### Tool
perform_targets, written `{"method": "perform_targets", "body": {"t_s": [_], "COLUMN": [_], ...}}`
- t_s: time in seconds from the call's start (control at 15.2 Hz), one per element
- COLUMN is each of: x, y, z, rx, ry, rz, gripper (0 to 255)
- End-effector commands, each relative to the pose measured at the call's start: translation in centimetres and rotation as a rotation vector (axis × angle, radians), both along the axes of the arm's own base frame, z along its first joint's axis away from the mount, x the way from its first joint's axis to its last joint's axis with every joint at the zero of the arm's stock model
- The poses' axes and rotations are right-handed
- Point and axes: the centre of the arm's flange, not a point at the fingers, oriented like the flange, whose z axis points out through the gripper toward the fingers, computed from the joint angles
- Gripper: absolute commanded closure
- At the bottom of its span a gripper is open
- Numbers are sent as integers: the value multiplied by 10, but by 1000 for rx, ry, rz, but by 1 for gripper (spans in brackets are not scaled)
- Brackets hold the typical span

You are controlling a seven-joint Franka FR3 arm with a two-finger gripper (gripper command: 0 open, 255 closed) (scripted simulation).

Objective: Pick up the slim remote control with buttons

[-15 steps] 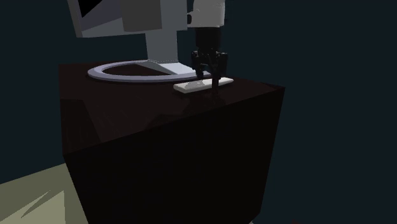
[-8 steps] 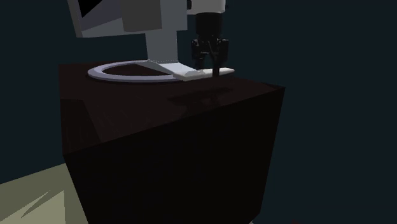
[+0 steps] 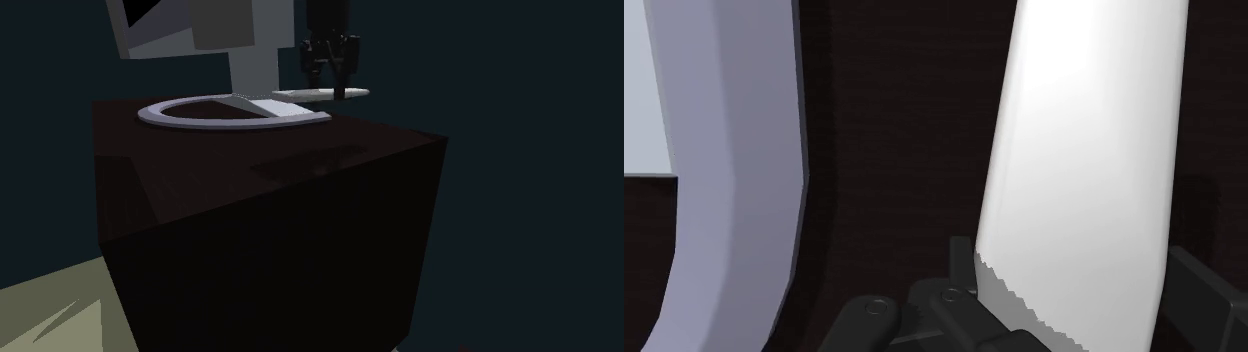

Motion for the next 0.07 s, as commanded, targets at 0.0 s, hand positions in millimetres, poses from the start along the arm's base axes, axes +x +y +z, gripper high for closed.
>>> {"method": "perform_targets", "body": {"t_s": [0.0], "x": [-1], "y": [0], "z": [3], "rx": [0], "ry": [0], "rz": [0], "gripper": [255]}}
